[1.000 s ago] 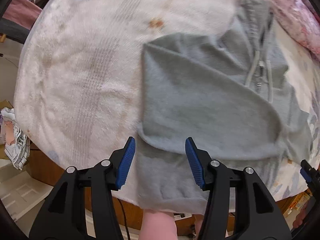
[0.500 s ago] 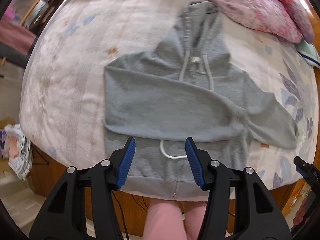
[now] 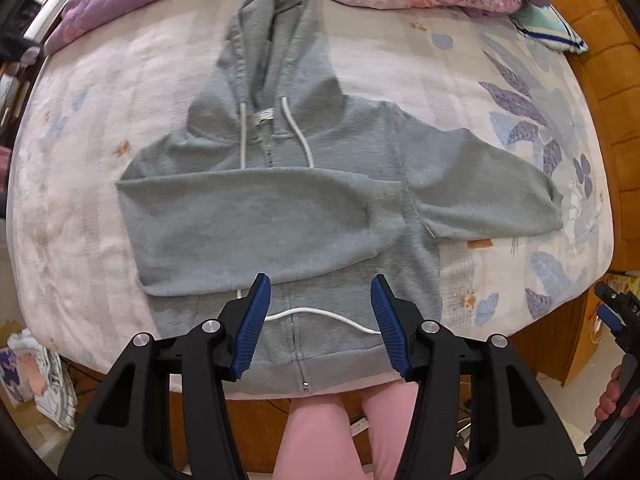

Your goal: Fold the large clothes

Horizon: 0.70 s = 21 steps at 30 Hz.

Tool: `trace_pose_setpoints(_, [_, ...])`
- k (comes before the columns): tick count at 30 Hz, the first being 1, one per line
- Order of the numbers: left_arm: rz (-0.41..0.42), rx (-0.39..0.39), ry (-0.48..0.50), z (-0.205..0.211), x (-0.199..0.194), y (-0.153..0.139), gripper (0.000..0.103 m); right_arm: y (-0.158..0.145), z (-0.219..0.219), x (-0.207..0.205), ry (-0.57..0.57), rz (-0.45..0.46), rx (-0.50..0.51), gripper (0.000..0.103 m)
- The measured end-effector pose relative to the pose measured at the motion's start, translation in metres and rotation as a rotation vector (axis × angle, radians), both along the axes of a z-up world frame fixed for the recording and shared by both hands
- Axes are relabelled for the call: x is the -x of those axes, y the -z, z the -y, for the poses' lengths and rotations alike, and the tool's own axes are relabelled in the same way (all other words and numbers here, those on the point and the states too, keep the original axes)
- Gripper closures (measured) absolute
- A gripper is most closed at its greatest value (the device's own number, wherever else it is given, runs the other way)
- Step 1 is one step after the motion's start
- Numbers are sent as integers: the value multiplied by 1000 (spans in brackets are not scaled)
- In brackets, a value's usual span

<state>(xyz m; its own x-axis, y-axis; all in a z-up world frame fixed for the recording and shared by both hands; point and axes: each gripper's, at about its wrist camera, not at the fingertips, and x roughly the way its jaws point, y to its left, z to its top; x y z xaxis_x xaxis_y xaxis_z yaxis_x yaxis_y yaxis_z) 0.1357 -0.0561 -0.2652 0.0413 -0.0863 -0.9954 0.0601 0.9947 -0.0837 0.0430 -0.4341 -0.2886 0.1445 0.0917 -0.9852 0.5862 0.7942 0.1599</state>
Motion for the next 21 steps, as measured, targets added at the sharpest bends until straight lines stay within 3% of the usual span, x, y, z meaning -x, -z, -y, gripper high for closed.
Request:
trace_pose_setpoints(9, [-12,-35,116,78,-10,14,49,15,65,5,87,2,-9,32])
trace_pose_setpoints(14, [-36,-42,72,116,-24,30,49,44,106,-19,83,-20,-66,31])
trace_pose_setpoints(19, [-78,-51,-6,143,-45,57,49,75,138,-45,66,-41,-112,21])
trace_pose_setpoints(21, [-83,-41,-50,147,-51,65,44,92,146,-56,53,-57,-165,21])
